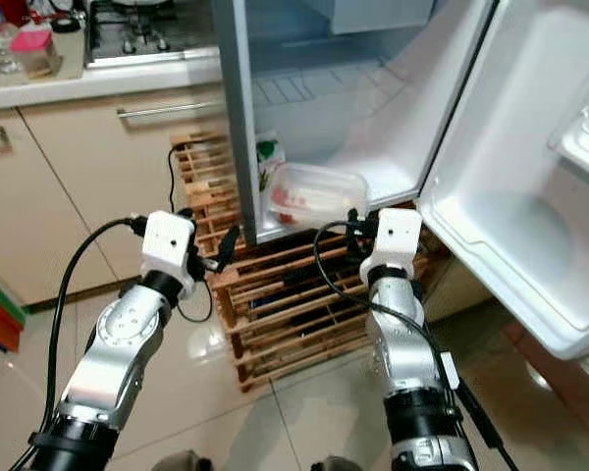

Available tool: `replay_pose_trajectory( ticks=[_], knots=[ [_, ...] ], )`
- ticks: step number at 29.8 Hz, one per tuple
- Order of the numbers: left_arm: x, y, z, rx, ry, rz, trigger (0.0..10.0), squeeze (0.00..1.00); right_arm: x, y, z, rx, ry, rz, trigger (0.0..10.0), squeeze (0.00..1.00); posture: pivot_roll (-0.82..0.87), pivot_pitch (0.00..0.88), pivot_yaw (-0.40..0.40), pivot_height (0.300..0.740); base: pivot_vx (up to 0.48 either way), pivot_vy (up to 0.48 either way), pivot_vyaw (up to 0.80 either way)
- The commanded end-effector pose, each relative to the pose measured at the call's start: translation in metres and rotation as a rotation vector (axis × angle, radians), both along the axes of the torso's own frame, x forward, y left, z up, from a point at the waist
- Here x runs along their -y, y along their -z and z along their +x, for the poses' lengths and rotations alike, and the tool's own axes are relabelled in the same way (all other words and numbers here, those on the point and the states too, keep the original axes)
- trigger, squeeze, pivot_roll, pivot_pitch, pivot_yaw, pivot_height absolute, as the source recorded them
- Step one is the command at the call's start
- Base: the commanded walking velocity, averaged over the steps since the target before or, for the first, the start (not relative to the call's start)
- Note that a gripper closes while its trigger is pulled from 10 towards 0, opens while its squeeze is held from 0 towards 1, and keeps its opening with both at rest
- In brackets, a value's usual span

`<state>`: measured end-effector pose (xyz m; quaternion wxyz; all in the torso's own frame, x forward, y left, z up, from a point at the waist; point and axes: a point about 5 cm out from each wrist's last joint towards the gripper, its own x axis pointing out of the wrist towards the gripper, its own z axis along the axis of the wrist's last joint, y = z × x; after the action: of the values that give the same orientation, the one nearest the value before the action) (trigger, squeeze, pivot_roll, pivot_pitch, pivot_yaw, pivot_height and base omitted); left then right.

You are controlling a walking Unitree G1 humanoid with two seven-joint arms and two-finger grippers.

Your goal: Restocking fridge

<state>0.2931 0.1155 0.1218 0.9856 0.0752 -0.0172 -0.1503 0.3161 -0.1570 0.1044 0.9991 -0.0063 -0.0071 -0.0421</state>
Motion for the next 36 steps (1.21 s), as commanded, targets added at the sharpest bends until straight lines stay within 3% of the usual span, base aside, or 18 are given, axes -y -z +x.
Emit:
replay_pose_trajectory(
  ticks=[1, 4, 14, 19, 24, 36],
  knots=[
    [-0.0005, 0.0018, 0.0011, -0.014, -0.014, -0.006, 10.0, 0.0, 0.0017, 0.004, 0.0016, -0.024, 0.019, 0.004, 10.0, 0.0, 0.0, 0.0, 0.005, 0.707, 0.0, 0.0, 0.41],
    [0.0001, 0.0021, 0.0007, -0.014, -0.018, -0.008, 10.0, 0.0, 0.0024, 0.0037, 0.0013, -0.012, 0.021, 0.002, 10.0, 0.0, 0.0, 0.0, 0.004, 0.689, 0.0, 0.0, 0.14],
    [0.0017, 0.0023, 0.0005, -0.01, -0.02, 0.009, 10.0, 0.0, 0.0063, 0.0044, 0.0039, -0.023, 0.037, -0.02, 10.0, 0.0, 0.0, 0.0, 0.002, 0.689, 0.0, 0.0, 0.0],
    [0.0026, 0.0035, 0.0014, -0.015, -0.019, 0.003, 10.0, 0.0, 0.0065, 0.008, 0.0041, -0.05, 0.042, -0.018, 10.0, 0.0, -0.01, 0.0, 0.002, 0.665, 0.0, 0.0, 0.0],
    [0.0035, 0.0037, 0.0016, -0.018, -0.017, 0.002, 10.0, 0.0, 0.0058, 0.0052, 0.0032, -0.013, 0.038, -0.023, 10.0, 0.0, -0.01, 0.0, 0.002, 0.641, 0.0, 0.0, 0.0],
    [0.0058, 0.0045, 0.0022, -0.005, -0.008, 0.02, 10.0, 0.0, 0.0052, 0.0036, 0.005, -0.002, 0.039, -0.035, 10.0, 0.0, -0.01, 0.0, 0.004, 0.641, 0.0, 0.0, 0.0]
  ],
)
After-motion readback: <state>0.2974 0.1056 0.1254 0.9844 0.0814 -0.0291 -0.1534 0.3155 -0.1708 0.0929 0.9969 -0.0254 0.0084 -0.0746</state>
